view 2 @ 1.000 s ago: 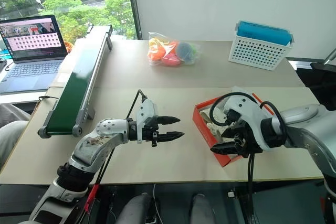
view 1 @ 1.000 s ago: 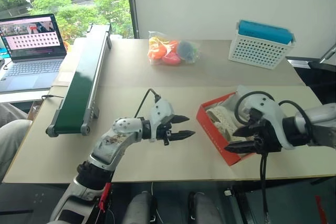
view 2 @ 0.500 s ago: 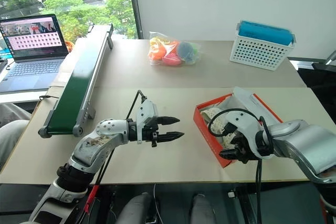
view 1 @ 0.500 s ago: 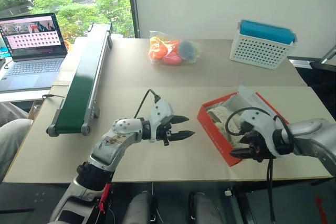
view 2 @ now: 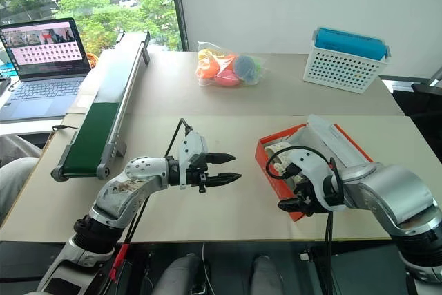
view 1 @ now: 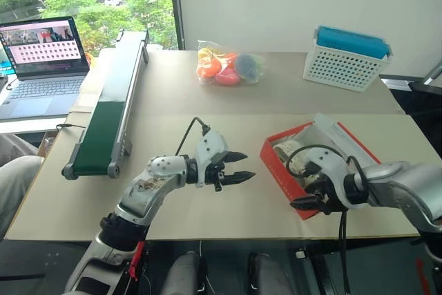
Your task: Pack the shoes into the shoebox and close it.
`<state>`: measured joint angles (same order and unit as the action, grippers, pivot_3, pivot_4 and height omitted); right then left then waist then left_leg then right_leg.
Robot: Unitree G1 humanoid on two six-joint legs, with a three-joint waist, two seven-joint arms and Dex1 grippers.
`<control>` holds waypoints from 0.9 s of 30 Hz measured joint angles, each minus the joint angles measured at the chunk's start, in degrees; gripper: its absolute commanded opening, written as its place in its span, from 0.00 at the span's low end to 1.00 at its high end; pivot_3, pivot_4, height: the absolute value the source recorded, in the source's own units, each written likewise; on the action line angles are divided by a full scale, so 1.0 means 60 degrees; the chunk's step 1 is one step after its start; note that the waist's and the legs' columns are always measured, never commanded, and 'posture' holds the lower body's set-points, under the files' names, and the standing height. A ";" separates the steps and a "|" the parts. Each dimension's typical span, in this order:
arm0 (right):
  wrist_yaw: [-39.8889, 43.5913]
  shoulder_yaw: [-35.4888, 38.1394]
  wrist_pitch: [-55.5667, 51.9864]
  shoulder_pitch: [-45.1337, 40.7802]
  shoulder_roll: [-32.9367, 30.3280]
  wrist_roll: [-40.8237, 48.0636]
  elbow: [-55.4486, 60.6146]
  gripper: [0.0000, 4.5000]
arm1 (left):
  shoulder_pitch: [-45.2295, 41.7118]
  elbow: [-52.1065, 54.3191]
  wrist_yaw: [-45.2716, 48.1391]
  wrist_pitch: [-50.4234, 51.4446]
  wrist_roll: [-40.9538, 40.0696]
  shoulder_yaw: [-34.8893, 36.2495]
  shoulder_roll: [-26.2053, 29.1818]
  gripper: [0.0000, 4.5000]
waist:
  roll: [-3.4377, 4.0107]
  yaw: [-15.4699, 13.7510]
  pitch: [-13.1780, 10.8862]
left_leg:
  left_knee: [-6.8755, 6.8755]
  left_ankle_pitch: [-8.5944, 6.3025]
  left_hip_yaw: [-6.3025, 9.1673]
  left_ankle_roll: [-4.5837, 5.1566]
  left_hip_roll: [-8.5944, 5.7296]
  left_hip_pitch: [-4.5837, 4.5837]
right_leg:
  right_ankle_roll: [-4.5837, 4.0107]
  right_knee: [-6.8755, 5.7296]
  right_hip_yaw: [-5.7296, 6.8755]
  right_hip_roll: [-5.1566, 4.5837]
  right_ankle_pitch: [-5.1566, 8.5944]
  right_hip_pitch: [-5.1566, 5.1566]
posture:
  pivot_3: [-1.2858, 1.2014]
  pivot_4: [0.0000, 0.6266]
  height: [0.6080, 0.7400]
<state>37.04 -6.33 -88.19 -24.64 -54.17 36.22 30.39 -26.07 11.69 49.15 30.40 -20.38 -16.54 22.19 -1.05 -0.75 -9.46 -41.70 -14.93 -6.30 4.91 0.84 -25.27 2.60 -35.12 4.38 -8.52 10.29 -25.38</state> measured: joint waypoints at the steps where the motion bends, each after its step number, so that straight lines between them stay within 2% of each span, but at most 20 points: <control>1: -0.0015 -0.0029 0.0000 -0.0001 0.0018 -0.0001 -0.0062 0.77 | 0.0000 0.0000 -0.0020 0.0000 0.0000 0.0000 -0.0003 0.59 | 0.0000 -0.0002 0.0000 | 0.0000 0.0000 0.0000 0.0001 0.0000 0.0000 | 0.0000 -0.0002 0.0000 0.0000 0.0000 0.0000 | 0.52 0.24 0.73; 4: -0.0105 -0.0058 0.0000 -0.0054 0.0039 -0.0014 -0.0251 0.64 | 0.0000 0.0000 -0.0047 0.0005 0.0000 0.0001 -0.0002 0.59 | 0.0000 0.0001 0.0000 | 0.0000 -0.0003 0.0001 0.0006 0.0000 0.0000 | -0.0001 -0.0002 0.0000 0.0000 0.0000 -0.0001 | 0.52 0.24 0.73; 7: -0.0171 -0.0059 0.0000 -0.0239 0.0160 -0.0017 -0.0434 0.43 | 0.0000 0.0001 -0.0075 0.0012 -0.0003 0.0006 -0.0003 0.59 | 0.0000 0.0005 0.0000 | 0.0000 -0.0002 0.0001 0.0004 0.0000 0.0000 | 0.0000 -0.0003 0.0000 0.0002 0.0000 -0.0002 | 0.52 0.24 0.73; 11: -0.0249 -0.0071 -0.0001 -0.0307 0.0282 -0.0050 -0.0717 0.10 | 0.0000 0.0000 -0.0127 0.0018 -0.0002 0.0053 0.0007 0.59 | 0.0000 -0.0003 0.0000 | 0.0000 0.0001 -0.0001 0.0000 0.0000 0.0000 | 0.0001 -0.0002 0.0000 0.0002 -0.0001 0.0000 | 0.52 0.24 0.73; 13: -0.0300 -0.0089 -0.0001 -0.0350 0.0286 -0.0103 -0.0820 0.01 | -0.0001 0.0001 -0.0140 0.0024 -0.0002 0.0091 0.0008 0.59 | 0.0000 0.0001 0.0000 | 0.0000 0.0001 -0.0001 0.0000 0.0000 0.0000 | 0.0001 -0.0001 0.0000 0.0002 -0.0001 0.0001 | 0.52 0.24 0.73; 23: -0.0589 -0.0160 -0.0197 -0.0728 0.0908 -0.0138 -0.1104 0.01 | -0.0006 0.0000 -0.0157 0.0106 -0.0002 0.0112 -0.0009 0.59 | -0.0001 0.0034 0.0001 | 0.0000 0.0001 0.0000 0.0000 0.0004 0.0003 | 0.0000 -0.0007 0.0000 0.0009 -0.0003 -0.0001 | 0.52 0.24 0.73; 25: -0.1015 0.0114 -0.0501 -0.1237 0.1993 -0.0367 -0.1880 0.01 | -0.0035 0.0001 -0.0159 0.0113 -0.0002 0.0154 -0.0021 0.59 | -0.0013 0.0108 0.0007 | -0.0002 0.0005 -0.0003 -0.0007 0.0008 0.0010 | -0.0011 -0.0006 -0.0004 0.0017 -0.0014 0.0003 | 0.52 0.24 0.73; 27: -0.1314 0.0170 -0.0556 -0.1682 0.2600 -0.0527 -0.2503 0.01 | -0.0061 0.0005 -0.0154 0.0112 -0.0004 0.0149 -0.0080 0.59 | -0.0011 0.0122 0.0008 | 0.0000 0.0005 0.0002 -0.0004 0.0007 0.0014 | -0.0009 -0.0015 -0.0005 0.0017 -0.0014 0.0007 | 0.52 0.24 0.73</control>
<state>29.15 -5.31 -91.53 -34.73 -38.57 33.06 15.37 -26.43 11.72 48.22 31.07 -20.40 -15.65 21.71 -1.12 -0.02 -9.42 -41.70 -14.91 -6.29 4.88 0.88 -25.19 2.55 -35.21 4.35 -8.42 10.21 -25.34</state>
